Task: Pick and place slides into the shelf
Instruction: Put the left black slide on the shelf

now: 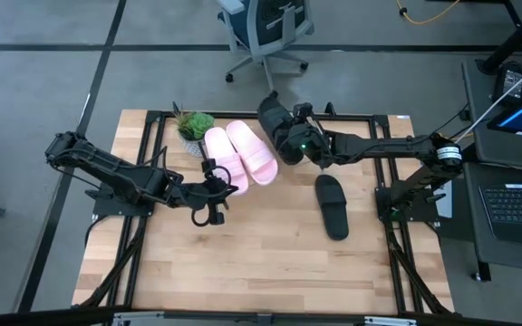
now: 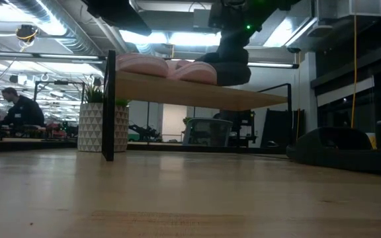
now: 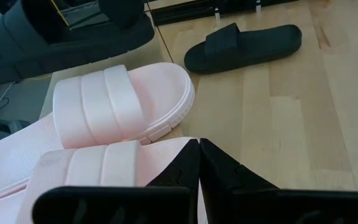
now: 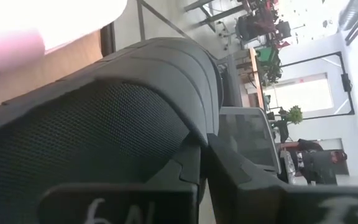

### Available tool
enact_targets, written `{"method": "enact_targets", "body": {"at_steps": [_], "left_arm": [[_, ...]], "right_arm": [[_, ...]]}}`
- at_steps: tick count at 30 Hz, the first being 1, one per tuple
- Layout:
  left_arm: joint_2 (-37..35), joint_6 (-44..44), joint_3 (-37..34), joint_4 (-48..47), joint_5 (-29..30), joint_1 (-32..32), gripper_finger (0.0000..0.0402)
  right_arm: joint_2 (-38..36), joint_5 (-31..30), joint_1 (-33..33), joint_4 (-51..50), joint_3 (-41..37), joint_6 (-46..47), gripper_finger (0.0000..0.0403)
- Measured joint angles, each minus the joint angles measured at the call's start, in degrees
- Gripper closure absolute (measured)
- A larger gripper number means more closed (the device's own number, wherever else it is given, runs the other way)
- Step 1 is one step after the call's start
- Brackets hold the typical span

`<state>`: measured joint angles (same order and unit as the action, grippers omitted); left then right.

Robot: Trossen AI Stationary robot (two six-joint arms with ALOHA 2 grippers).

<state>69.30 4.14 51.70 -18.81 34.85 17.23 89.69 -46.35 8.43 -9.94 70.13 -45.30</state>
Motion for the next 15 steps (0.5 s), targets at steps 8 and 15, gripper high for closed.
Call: {"method": "enact_targets", "body": {"at_steps": [8, 15], "left_arm": [[0.00, -0.01, 0.00, 0.00, 0.00, -0.01, 0.0398], [0.00, -0.01, 0.00, 0.00, 0.00, -0.01, 0.0398]], "right_arm": [[0.00, 2.42, 0.00, -2.80, 0.00, 2.23, 0.0389], [0.00, 2.54, 0.00, -2.89, 0.00, 2.51, 0.0389]]}}
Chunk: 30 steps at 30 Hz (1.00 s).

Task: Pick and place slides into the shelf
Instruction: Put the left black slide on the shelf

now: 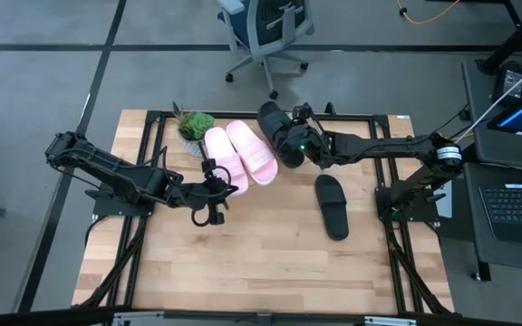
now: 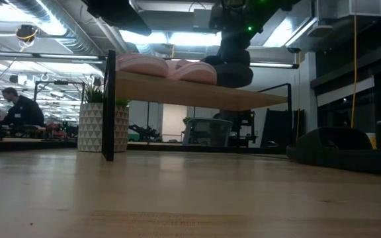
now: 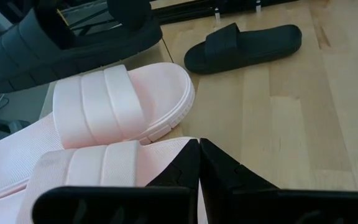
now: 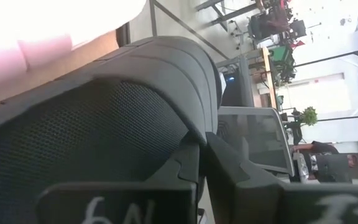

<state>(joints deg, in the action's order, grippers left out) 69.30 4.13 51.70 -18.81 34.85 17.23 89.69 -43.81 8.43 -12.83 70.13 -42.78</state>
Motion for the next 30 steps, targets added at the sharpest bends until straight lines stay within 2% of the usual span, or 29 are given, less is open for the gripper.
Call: {"method": "enact_targets", "body": {"at_steps": [11, 15, 30], "left_arm": [[0.00, 0.00, 0.00, 0.00, -0.01, 0.01, 0.0398], [0.00, 0.01, 0.00, 0.00, -0.02, -0.02, 0.0398], [0.02, -0.19, -0.02, -0.04, 0.00, 0.05, 0.0398]], "right_arm": [[0.00, 0.66, 0.00, -2.23, -0.02, 0.74, 0.0389], [0.08, 3.87, 0.17, -2.01, -0.02, 0.74, 0.0389], [4.14, 2.80, 2.34, 1.11, -0.07, 0.32, 0.0389]]}}
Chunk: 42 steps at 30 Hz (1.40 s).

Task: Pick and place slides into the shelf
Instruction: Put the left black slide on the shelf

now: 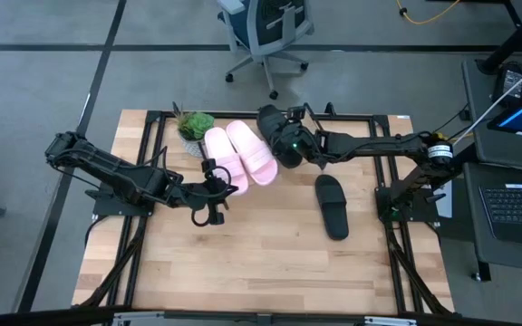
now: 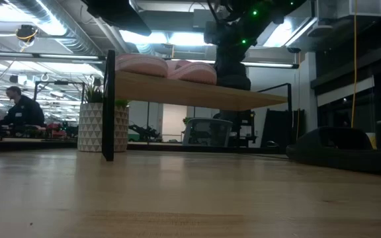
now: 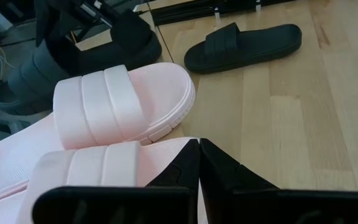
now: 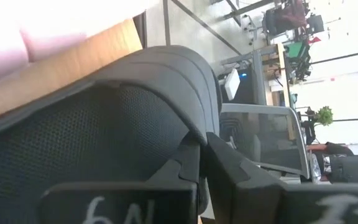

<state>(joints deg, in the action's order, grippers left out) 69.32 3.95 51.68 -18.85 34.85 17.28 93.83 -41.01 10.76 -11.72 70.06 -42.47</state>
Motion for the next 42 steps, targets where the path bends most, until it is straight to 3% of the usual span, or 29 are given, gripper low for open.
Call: {"method": "enact_targets", "body": {"at_steps": [29, 42], "left_arm": [[0.00, -0.04, 0.00, -0.02, -0.02, 0.00, 0.0398], [0.00, -0.04, 0.00, -0.02, 0.00, 0.02, 0.0398]], "right_arm": [[0.05, 2.36, 0.00, 3.34, 0.00, 0.03, 0.0389], [0.05, 6.19, 0.02, 1.31, 0.11, 0.23, 0.0390]]}}
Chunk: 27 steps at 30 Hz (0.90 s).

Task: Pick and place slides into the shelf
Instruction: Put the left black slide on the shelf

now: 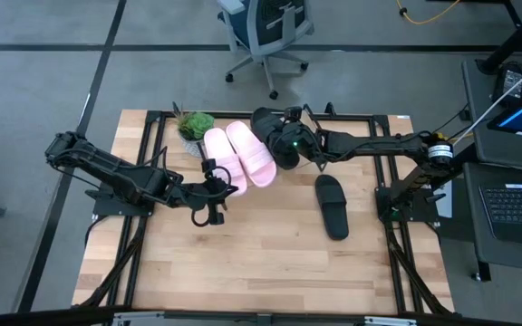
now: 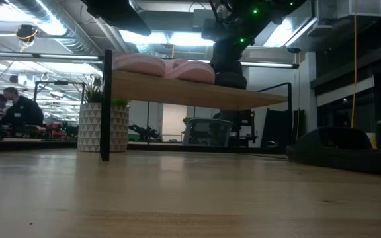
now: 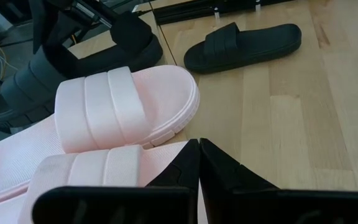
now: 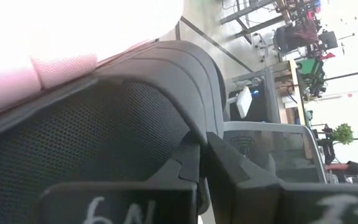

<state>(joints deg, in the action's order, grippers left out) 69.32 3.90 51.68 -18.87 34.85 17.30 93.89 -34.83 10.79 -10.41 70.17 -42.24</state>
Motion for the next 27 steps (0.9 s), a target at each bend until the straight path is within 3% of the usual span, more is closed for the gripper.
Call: {"method": "enact_targets", "body": {"at_steps": [3, 13, 27], "left_arm": [[0.00, 0.02, 0.00, 0.02, -0.02, 0.00, 0.0398], [0.00, 0.02, 0.00, 0.01, -0.01, -0.02, 0.0398], [0.00, 0.08, 0.00, 0.02, 0.00, 0.00, 0.0398]], "right_arm": [[-0.02, 0.00, 0.00, -0.15, 0.00, -0.02, 0.0384], [0.00, -0.40, -0.02, -0.44, -0.07, 0.15, 0.0300], [0.00, -2.17, -0.93, -0.52, 0.05, 0.04, 0.0258]]}}
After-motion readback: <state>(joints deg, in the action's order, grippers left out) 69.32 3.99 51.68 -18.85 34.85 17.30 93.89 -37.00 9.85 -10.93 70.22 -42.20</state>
